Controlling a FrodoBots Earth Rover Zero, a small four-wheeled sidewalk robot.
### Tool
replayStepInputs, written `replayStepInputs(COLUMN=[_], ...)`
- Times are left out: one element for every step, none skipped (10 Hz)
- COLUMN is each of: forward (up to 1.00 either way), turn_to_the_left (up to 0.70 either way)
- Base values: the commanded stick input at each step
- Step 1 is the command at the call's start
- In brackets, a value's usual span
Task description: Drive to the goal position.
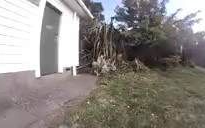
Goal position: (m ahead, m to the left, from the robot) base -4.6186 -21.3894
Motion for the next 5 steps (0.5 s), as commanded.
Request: replayStepInputs(forward=[0.00, 0.00, 0.00, -0.42, -0.57], turn_to_the_left=[0.06, 0.07, 0.08, 0.71, 0.51])
